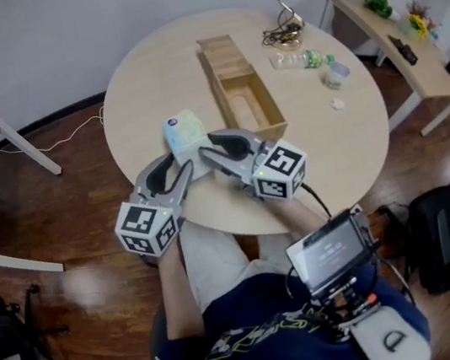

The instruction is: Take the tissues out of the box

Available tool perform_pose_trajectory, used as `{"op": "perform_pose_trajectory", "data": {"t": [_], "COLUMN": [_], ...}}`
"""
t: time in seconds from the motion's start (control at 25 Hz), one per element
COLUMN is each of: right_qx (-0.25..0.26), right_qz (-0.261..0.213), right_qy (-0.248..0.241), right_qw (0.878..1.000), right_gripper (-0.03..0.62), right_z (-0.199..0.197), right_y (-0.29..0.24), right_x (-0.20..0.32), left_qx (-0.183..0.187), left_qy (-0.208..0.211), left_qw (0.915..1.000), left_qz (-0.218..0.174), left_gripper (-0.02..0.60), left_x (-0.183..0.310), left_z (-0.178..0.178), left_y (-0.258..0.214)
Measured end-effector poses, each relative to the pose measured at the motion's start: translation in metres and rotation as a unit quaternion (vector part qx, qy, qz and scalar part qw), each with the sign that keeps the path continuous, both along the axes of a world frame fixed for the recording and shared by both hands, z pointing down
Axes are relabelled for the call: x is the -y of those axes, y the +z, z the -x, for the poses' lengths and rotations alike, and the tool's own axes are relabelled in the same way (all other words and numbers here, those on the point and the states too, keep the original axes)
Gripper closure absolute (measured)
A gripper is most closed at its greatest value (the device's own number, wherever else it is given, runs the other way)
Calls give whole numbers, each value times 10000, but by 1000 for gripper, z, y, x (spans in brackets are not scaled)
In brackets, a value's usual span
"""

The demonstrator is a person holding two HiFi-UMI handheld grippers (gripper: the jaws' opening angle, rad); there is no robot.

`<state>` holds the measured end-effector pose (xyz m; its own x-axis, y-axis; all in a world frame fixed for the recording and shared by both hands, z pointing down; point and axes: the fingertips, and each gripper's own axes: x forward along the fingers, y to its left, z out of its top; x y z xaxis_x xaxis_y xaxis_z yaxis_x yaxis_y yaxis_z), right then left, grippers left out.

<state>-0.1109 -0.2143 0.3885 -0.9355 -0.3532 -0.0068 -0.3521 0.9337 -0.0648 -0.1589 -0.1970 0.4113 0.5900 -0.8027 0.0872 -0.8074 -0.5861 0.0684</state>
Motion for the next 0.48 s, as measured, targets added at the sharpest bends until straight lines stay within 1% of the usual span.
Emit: {"op": "perform_pose_trajectory", "data": {"t": [0.28,0.48], "right_qx": [-81,-186], "right_qz": [-31,-138], "right_qy": [27,57], "right_qw": [10000,9997], "right_gripper": [490,490], "right_z": [-2,-2], "right_y": [7,10], "right_x": [0,-1], "left_qx": [-64,39], "left_qy": [17,6], "left_qw": [9999,9999], "left_qz": [-136,-124], "left_gripper": [425,430], "left_x": [0,-1], "left_z": [-1,-2], "left_y": [6,8]}}
